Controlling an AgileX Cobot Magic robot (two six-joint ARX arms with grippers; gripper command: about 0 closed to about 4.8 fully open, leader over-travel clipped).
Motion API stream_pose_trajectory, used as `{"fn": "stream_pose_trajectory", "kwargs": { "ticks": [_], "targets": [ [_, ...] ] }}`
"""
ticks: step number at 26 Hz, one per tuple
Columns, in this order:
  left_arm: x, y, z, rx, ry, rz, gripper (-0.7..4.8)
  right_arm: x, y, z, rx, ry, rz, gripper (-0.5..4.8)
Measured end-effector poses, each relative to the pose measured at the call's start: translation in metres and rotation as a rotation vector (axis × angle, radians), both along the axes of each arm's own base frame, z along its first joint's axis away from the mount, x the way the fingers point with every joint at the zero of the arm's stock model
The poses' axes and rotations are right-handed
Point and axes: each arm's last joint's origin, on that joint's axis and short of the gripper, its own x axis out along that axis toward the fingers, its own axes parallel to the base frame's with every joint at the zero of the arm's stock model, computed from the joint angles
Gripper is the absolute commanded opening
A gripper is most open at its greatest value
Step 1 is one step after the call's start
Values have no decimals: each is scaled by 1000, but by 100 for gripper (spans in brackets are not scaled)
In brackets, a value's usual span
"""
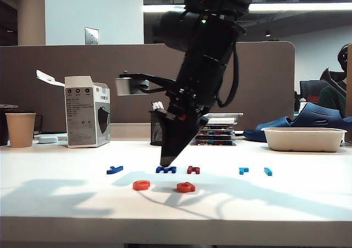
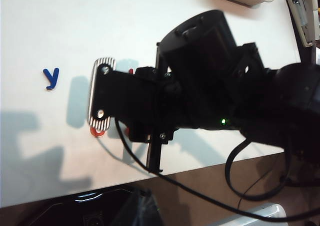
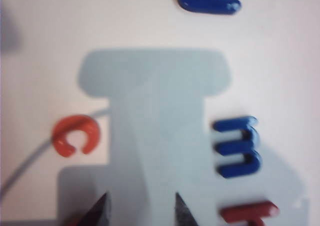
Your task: Select the appropriate letters from the row of letter magnets placed on the table to arrange into the word "car".
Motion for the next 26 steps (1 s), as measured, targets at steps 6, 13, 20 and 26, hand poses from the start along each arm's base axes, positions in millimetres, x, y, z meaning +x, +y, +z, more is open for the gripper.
{"fn": "stream_pose_trajectory", "kwargs": {
  "ticks": [6, 13, 20, 26],
  "targets": [
    [0, 0, 0, -1, -1, 0, -5, 2, -4, 2, -28, -18, -27, 158],
    [0, 0, 0, 0, 0, 0, -5, 2, -14, 0, -74, 33, -49, 158],
    [0, 0, 0, 0, 0, 0, -5, -4, -17, -2, -114, 93, -43, 158],
    [0, 0, 0, 0, 0, 0, -5, -6, -16, -2, -80, 139, -26, 158]
  ]
}}
